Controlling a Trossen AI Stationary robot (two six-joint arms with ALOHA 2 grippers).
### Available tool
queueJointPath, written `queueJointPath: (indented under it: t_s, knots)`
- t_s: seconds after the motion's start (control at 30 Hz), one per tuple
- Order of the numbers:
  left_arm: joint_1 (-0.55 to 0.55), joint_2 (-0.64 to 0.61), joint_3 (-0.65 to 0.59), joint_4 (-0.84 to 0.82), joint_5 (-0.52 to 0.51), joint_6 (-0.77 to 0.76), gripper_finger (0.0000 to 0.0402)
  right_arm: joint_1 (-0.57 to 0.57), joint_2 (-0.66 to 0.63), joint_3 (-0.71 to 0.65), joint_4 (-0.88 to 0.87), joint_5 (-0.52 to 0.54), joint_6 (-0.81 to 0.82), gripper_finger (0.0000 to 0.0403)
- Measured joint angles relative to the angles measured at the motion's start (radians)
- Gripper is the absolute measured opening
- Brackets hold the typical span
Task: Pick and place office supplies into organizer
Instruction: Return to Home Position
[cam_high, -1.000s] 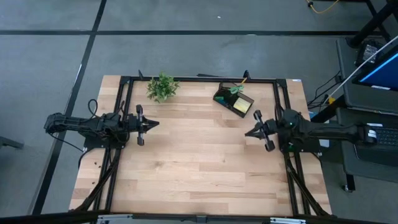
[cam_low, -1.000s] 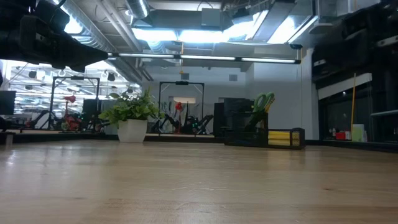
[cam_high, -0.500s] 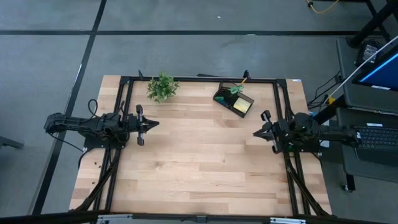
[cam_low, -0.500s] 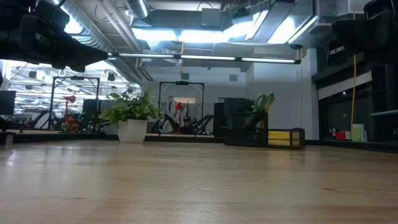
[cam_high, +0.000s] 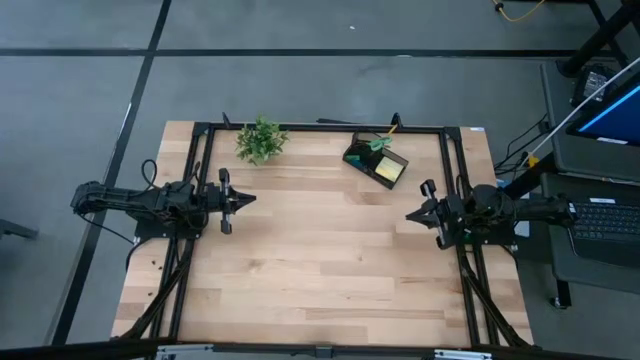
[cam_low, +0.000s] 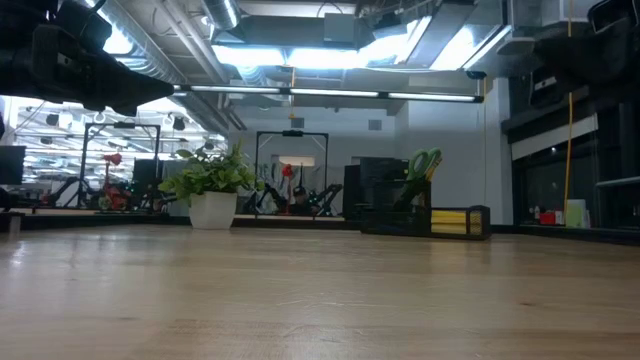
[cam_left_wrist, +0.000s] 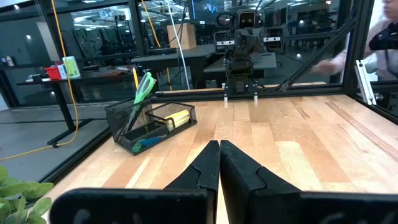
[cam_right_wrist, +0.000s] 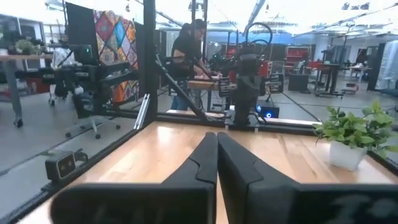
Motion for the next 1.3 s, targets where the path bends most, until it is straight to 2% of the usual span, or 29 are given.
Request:
queueJointPath:
  t_s: [0.23, 0.53, 0.8, 1.3]
  knots:
    - [0.000, 0.000, 0.000, 0.000, 0.000, 0.000, 0.0008, 0.000, 0.000, 0.000, 0.001, 0.000, 0.017, 0.0020]
    - [0.000, 0.000, 0.000, 0.000, 0.000, 0.000, 0.0007, 0.000, 0.000, 0.000, 0.002, -0.001, 0.175, 0.0021]
    - [0.000, 0.000, 0.000, 0.000, 0.000, 0.000, 0.0010, 0.000, 0.001, 0.000, 0.002, -0.001, 0.106, 0.0021]
    - [0.000, 0.000, 0.000, 0.000, 0.000, 0.000, 0.0010, 0.000, 0.001, 0.000, 0.002, -0.001, 0.117, 0.0021]
